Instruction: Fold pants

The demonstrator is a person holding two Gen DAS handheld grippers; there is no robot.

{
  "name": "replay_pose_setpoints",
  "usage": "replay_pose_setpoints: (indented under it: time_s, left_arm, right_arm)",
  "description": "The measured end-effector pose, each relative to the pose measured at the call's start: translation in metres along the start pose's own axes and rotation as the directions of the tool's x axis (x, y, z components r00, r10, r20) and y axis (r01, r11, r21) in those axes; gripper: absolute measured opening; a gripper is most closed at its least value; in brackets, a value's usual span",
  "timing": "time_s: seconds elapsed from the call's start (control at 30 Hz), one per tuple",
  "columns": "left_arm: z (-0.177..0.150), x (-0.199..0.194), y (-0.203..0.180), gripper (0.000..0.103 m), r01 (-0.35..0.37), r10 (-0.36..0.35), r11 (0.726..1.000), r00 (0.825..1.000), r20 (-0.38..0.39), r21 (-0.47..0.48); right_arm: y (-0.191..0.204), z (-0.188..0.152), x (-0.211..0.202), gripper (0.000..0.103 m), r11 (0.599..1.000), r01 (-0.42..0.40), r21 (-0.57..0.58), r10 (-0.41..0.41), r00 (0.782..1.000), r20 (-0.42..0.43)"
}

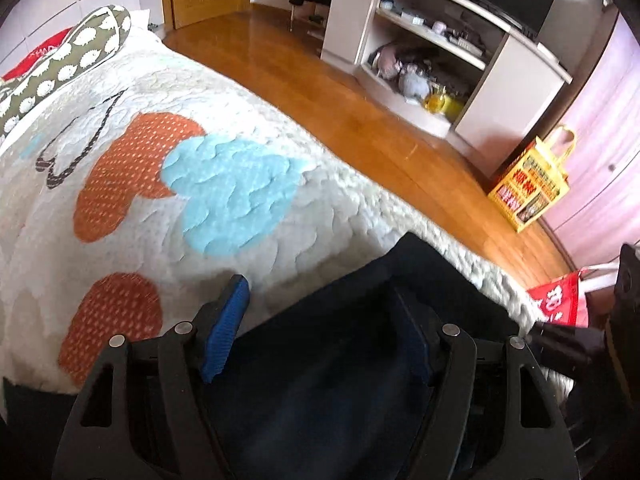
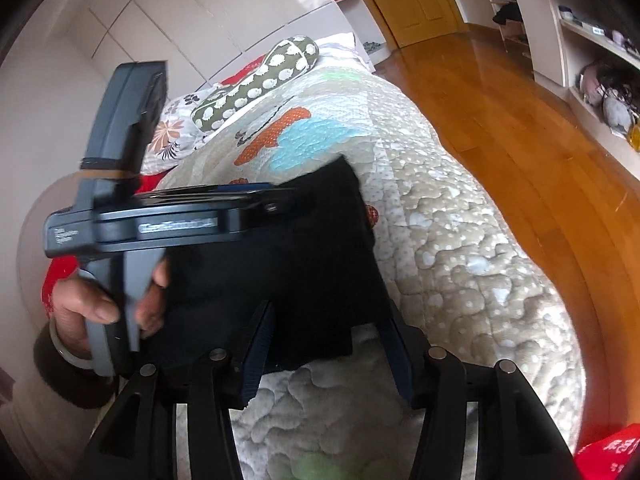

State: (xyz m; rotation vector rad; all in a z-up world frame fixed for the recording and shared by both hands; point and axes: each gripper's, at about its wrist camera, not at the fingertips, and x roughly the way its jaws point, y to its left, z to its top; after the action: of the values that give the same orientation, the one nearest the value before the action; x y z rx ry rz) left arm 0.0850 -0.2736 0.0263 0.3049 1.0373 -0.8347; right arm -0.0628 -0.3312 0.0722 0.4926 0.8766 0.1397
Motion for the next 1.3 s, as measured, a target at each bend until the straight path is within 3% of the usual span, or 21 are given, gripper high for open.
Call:
replay_pose_setpoints:
  time_s: [0.07, 0.13, 0.2, 0.3, 0.47, 0.6, 0.67, 0.73, 0.77, 0.8, 0.9, 0.93, 1.0, 1.07, 1.1, 1.2, 1.3]
  left_arm:
    - [-0.001, -0.001, 0.001, 0.07, -0.001, 0.001, 1.0, 1.0, 0.018, -0.012]
    - [-0.003, -0.008, 0.006, 0.062, 0.022, -0.02, 0.999, 0.999, 0.027, -0.042]
    - [-0.009, -0.03, 0.019, 0.061, 0.058, -0.053, 0.994, 0.997, 0.058, -0.095]
    - [-0.021, -0.076, 0.052, 0.061, 0.065, -0.038, 0.98, 0.989, 0.143, -0.189]
    - [-0.07, -0.161, 0.123, 0.062, 0.052, 0.043, 0.932, 0.966, 0.253, -0.359]
    - [-0.126, -0.195, 0.166, 0.065, 0.007, 0.136, 0.872, 0.957, 0.255, -0.49]
    - [-0.152, -0.198, 0.179, 0.065, -0.007, 0.156, 0.842, 0.96, 0.232, -0.539]
    - [-0.171, -0.197, 0.187, 0.065, -0.014, 0.155, 0.821, 0.968, 0.199, -0.571]
    - [-0.178, -0.195, 0.185, 0.065, -0.012, 0.149, 0.818, 0.97, 0.192, -0.575]
    - [-0.182, -0.193, 0.182, 0.065, -0.011, 0.146, 0.818, 0.971, 0.188, -0.575]
    - [-0.186, -0.189, 0.171, 0.065, -0.013, 0.138, 0.826, 0.974, 0.181, -0.563]
    - [-0.188, -0.186, 0.166, 0.065, -0.009, 0.131, 0.83, 0.975, 0.179, -0.558]
    - [-0.188, -0.179, 0.155, 0.065, 0.002, 0.112, 0.841, 0.977, 0.179, -0.541]
    - [-0.186, -0.173, 0.147, 0.065, 0.001, 0.106, 0.847, 0.98, 0.17, -0.531]
    - [-0.185, -0.17, 0.143, 0.065, -0.005, 0.105, 0.851, 0.981, 0.162, -0.524]
    - [-0.18, -0.166, 0.136, 0.065, -0.018, 0.107, 0.861, 0.983, 0.147, -0.508]
    - [-0.177, -0.169, 0.136, 0.065, -0.045, 0.13, 0.863, 0.982, 0.137, -0.504]
  right_arm:
    - [0.003, 0.001, 0.001, 0.028, 1.0, -0.012, -0.011, 0.012, 1.0, 0.009]
    - [0.008, 0.004, 0.0, 0.021, 0.999, -0.04, -0.013, 0.04, 0.999, 0.022]
    - [0.019, 0.009, -0.004, 0.017, 0.998, -0.047, -0.035, 0.048, 0.998, 0.044]
    - [0.047, 0.023, -0.017, 0.017, 0.991, -0.094, -0.094, 0.103, 0.99, 0.093]
    - [0.127, 0.033, -0.02, 0.016, 0.941, -0.191, -0.28, 0.222, 0.971, 0.085]
    - [0.18, 0.02, 0.019, 0.016, 0.889, -0.291, -0.352, 0.311, 0.95, 0.0]
    - [0.203, 0.002, 0.059, 0.017, 0.864, -0.351, -0.361, 0.332, 0.936, -0.116]
    - [0.213, -0.014, 0.092, 0.018, 0.874, -0.356, -0.33, 0.277, 0.924, -0.262]
    - [0.213, -0.019, 0.098, 0.018, 0.884, -0.351, -0.309, 0.253, 0.915, -0.315]
    - [0.207, -0.019, 0.091, 0.018, 0.883, -0.365, -0.294, 0.273, 0.91, -0.312]
    - [0.175, -0.003, 0.047, 0.02, 0.873, -0.429, -0.232, 0.38, 0.896, -0.228]
    - [0.161, 0.004, 0.034, 0.024, 0.876, -0.427, -0.222, 0.392, 0.901, -0.186]
    - [0.144, 0.012, 0.021, 0.026, 0.905, -0.352, -0.237, 0.333, 0.935, -0.12]
    - [0.129, 0.017, 0.025, 0.026, 0.929, -0.274, -0.25, 0.25, 0.96, -0.124]
    - [0.129, 0.016, 0.028, 0.026, 0.93, -0.281, -0.238, 0.254, 0.957, -0.136]
    - [0.15, 0.007, 0.041, 0.026, 0.88, -0.415, -0.232, 0.371, 0.904, -0.21]
    - [0.183, -0.011, 0.052, 0.026, 0.817, -0.498, -0.289, 0.405, 0.854, -0.327]
